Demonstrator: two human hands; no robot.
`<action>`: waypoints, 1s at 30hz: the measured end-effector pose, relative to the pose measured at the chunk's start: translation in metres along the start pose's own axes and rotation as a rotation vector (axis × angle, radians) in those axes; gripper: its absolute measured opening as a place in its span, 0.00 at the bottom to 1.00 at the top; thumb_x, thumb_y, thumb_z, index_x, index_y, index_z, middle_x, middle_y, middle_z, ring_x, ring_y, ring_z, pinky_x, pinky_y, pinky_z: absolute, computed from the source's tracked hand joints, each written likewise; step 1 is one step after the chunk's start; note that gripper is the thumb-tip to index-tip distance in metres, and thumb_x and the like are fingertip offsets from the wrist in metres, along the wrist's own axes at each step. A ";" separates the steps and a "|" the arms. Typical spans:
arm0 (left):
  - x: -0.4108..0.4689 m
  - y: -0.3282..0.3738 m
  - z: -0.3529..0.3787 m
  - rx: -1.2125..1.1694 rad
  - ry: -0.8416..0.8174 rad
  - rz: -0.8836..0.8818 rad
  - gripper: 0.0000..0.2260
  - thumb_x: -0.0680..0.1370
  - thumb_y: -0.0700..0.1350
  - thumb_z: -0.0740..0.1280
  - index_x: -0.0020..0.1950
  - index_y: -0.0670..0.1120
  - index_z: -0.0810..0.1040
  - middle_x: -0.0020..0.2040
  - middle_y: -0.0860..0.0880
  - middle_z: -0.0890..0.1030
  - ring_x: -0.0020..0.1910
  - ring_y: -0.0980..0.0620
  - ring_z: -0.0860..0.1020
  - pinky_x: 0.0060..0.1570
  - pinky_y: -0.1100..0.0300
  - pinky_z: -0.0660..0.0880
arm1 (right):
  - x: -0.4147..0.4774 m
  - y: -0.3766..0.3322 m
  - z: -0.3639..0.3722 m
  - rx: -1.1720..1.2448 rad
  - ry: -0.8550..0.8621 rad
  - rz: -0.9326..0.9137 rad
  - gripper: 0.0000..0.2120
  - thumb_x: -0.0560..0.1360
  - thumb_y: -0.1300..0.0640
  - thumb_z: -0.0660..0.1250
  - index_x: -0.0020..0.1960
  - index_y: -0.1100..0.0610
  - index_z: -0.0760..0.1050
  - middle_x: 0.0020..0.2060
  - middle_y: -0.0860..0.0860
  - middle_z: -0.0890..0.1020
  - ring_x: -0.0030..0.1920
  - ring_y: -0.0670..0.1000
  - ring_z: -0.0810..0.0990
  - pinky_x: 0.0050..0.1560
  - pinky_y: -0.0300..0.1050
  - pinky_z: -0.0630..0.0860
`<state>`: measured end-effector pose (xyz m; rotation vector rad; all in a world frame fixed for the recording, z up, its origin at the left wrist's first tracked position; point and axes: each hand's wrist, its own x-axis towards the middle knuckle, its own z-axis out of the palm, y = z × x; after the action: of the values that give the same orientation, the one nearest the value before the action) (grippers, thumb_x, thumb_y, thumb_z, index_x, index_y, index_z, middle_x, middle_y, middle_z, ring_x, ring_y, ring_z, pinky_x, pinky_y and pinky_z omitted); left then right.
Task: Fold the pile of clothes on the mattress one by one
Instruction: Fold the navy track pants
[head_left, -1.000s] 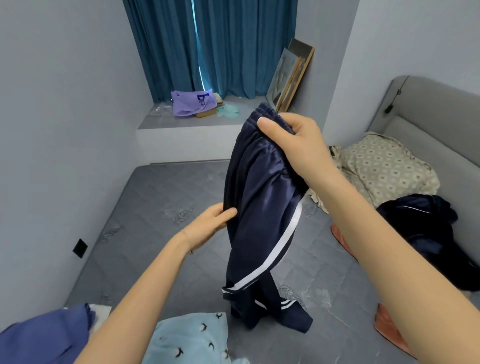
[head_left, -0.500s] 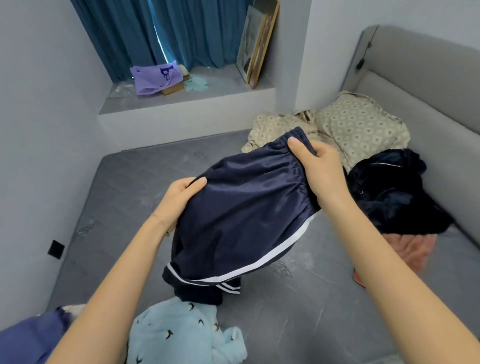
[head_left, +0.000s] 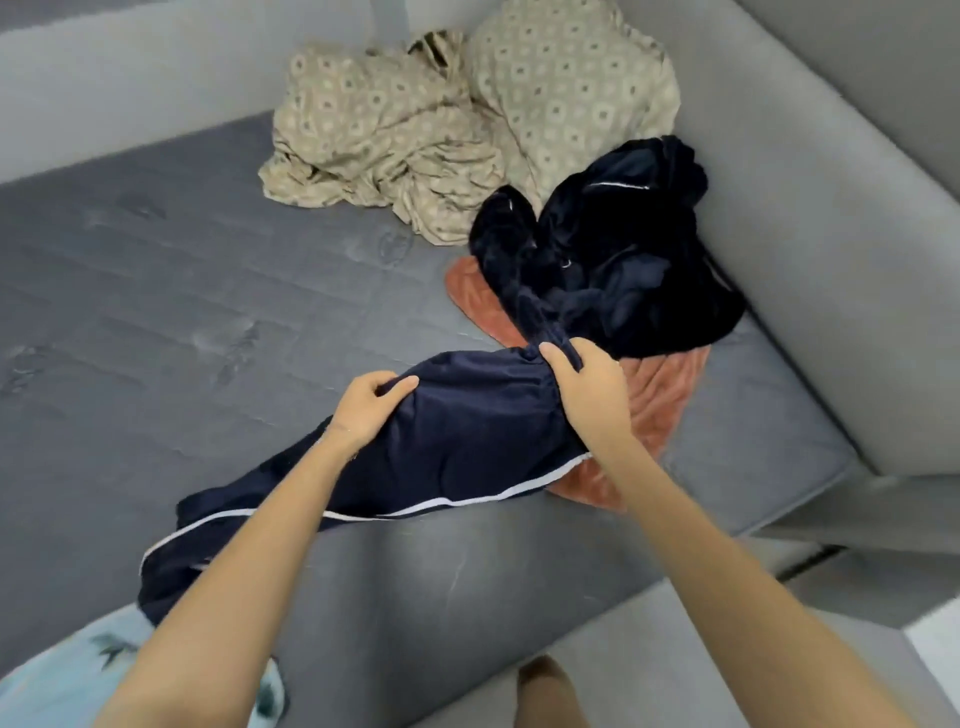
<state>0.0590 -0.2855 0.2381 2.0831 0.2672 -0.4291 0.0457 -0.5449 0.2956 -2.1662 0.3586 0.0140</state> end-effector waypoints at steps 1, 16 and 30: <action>0.022 -0.001 0.027 0.027 -0.005 -0.008 0.17 0.79 0.51 0.66 0.36 0.41 0.73 0.34 0.49 0.72 0.37 0.51 0.68 0.41 0.56 0.67 | 0.017 0.025 -0.002 -0.022 0.013 0.026 0.18 0.79 0.46 0.63 0.35 0.53 0.65 0.29 0.47 0.72 0.32 0.47 0.70 0.35 0.47 0.62; 0.217 -0.043 0.232 0.375 0.241 0.190 0.07 0.79 0.50 0.65 0.54 0.51 0.79 0.56 0.50 0.76 0.58 0.47 0.71 0.58 0.55 0.59 | 0.211 0.263 0.026 -0.314 0.154 0.156 0.19 0.80 0.42 0.58 0.53 0.59 0.74 0.46 0.57 0.82 0.49 0.61 0.79 0.42 0.49 0.69; 0.145 -0.160 0.151 0.774 0.147 0.005 0.27 0.81 0.58 0.54 0.78 0.55 0.51 0.79 0.49 0.47 0.78 0.47 0.44 0.73 0.43 0.37 | 0.155 0.203 0.144 -0.596 -0.292 -0.285 0.27 0.80 0.43 0.60 0.75 0.53 0.63 0.75 0.58 0.62 0.75 0.60 0.56 0.75 0.57 0.51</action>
<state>0.1057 -0.3296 -0.0177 2.8795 0.1968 -0.4141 0.1588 -0.5782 0.0267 -2.7352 -0.1488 0.3081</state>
